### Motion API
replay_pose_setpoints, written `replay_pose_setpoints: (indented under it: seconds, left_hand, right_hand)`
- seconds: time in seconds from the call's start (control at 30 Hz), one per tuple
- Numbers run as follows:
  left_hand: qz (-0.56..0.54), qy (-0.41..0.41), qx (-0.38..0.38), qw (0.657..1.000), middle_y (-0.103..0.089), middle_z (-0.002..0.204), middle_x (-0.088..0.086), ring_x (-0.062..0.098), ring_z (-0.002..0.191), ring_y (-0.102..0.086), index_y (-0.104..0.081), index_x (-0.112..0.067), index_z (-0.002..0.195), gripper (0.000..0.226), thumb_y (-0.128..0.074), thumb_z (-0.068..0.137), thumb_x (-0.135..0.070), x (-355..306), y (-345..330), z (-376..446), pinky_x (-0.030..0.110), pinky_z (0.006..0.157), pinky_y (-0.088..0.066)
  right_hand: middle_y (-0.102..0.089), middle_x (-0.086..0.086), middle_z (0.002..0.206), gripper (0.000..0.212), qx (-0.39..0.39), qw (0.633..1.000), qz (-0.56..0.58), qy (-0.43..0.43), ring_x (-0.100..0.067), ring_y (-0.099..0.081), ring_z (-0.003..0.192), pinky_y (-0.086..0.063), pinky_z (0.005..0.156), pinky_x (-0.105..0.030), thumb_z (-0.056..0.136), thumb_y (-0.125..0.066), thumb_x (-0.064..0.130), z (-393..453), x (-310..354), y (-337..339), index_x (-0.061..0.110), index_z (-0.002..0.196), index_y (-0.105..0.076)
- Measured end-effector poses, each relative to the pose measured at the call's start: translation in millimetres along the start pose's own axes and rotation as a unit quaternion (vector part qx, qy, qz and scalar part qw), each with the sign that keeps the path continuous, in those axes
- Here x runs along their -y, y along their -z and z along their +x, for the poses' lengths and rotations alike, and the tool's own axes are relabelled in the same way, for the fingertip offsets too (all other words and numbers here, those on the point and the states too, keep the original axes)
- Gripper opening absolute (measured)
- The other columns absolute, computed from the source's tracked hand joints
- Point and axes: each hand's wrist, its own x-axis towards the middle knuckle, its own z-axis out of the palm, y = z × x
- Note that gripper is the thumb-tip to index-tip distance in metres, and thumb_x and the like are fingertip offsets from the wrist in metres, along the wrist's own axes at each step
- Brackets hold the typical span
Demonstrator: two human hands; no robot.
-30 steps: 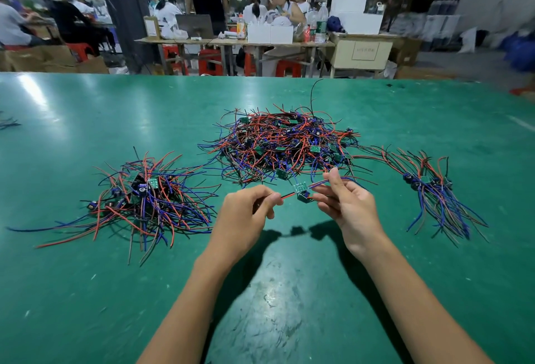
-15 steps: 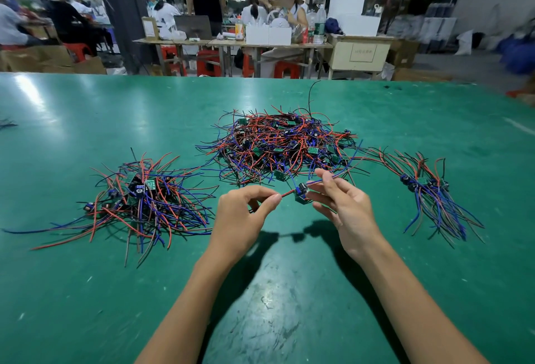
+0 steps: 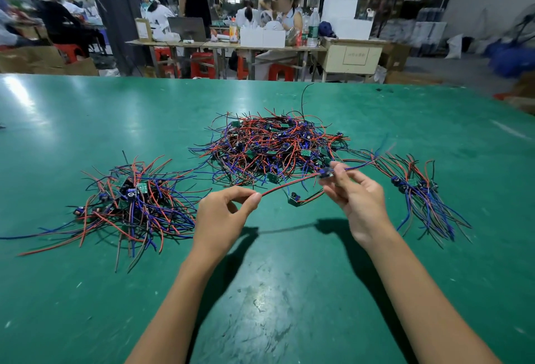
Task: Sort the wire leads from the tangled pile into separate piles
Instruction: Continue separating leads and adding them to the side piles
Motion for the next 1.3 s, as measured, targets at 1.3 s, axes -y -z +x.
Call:
replay_pose_setpoints:
  seconds: [1.3]
  left_hand:
    - [-0.295,0.133,0.086,0.942,-0.078,0.094,0.005,0.022,0.083,-0.076,-0.073,-0.012,0.105,0.022,-0.070,0.090,-0.029,-25,-16,-10,0.024,0.070,-0.058]
  right_hand:
    - [-0.072,0.008,0.092,0.007,0.145,0.717,-0.524,0.437,-0.017,-0.068,0.070,-0.055,0.058,-0.039,0.092,-0.074,0.023,-25,-41,5,0.020,0.098,-0.076]
